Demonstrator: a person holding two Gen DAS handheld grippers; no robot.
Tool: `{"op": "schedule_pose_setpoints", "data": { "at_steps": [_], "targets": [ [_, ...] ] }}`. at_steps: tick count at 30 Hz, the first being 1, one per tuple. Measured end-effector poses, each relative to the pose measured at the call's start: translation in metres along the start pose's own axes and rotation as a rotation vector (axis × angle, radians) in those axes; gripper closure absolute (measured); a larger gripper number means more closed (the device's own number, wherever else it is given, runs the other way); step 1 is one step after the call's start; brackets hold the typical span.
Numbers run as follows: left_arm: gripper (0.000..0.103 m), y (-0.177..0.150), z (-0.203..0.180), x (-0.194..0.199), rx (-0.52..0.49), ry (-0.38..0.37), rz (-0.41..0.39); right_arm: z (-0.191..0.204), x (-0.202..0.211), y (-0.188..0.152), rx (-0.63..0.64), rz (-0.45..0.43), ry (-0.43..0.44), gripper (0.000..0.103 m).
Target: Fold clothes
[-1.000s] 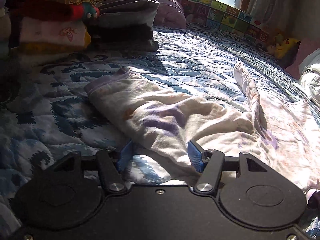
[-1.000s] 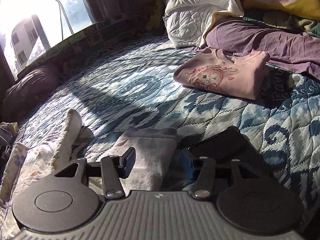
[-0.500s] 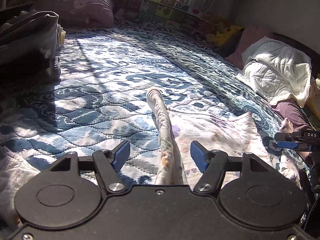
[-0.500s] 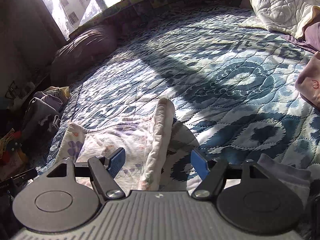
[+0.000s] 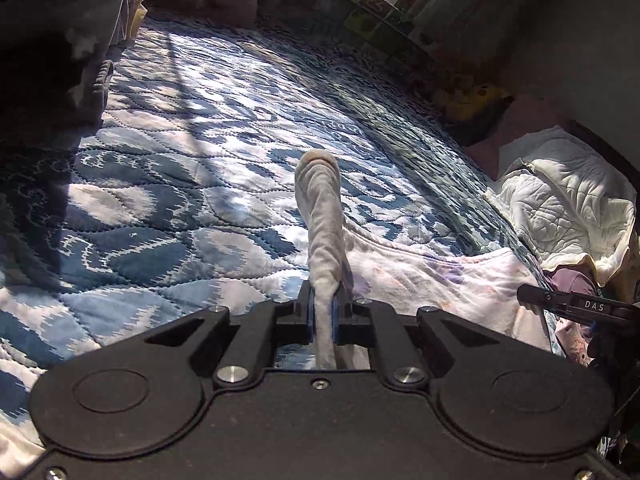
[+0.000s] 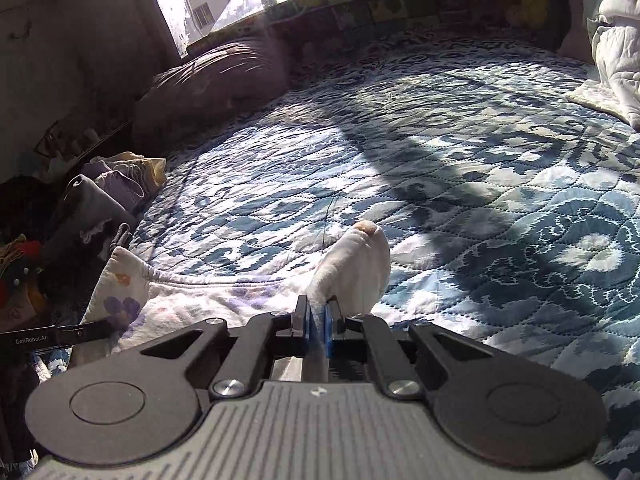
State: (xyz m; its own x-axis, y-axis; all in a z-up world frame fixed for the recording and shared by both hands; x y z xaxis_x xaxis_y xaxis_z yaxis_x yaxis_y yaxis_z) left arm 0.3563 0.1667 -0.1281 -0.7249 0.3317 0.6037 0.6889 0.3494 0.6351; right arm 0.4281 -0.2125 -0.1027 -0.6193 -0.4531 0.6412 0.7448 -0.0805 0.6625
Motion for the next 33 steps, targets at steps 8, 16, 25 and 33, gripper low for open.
{"op": "schedule_pose_setpoints", "data": {
  "at_steps": [8,16,25,33],
  "targets": [
    [0.049,-0.006,0.010,0.044,-0.016,0.124,-0.043,-0.014,0.053,-0.013,-0.060,-0.066,-0.028,0.068],
    [0.046,-0.083,-0.013,0.136,-0.148,0.128,-0.080,-0.116,0.186,-0.075,-0.259,-0.196,-0.184,0.056],
    [0.046,-0.168,0.011,0.208,-0.001,0.176,-0.028,-0.154,0.177,-0.118,-0.227,-0.060,-0.298,0.055],
    [0.046,-0.173,0.015,0.249,0.060,0.196,-0.082,-0.135,0.161,-0.127,-0.103,-0.023,-0.342,0.093]
  ]
}}
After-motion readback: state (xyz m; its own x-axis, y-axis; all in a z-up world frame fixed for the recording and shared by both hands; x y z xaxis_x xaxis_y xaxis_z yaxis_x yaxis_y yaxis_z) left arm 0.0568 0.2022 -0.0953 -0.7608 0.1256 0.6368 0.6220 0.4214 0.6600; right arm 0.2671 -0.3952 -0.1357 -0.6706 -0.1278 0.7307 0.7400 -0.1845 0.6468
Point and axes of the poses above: each gripper's, at about its wrist camera, not at the fingertips, and x roughly against the way its jaws point, z to its left, y to its top, the point moved 1 cm from there along -x, roughly the way its jaws point, and after that the axes turned 2 degrees about z, right-handed, at the moved point
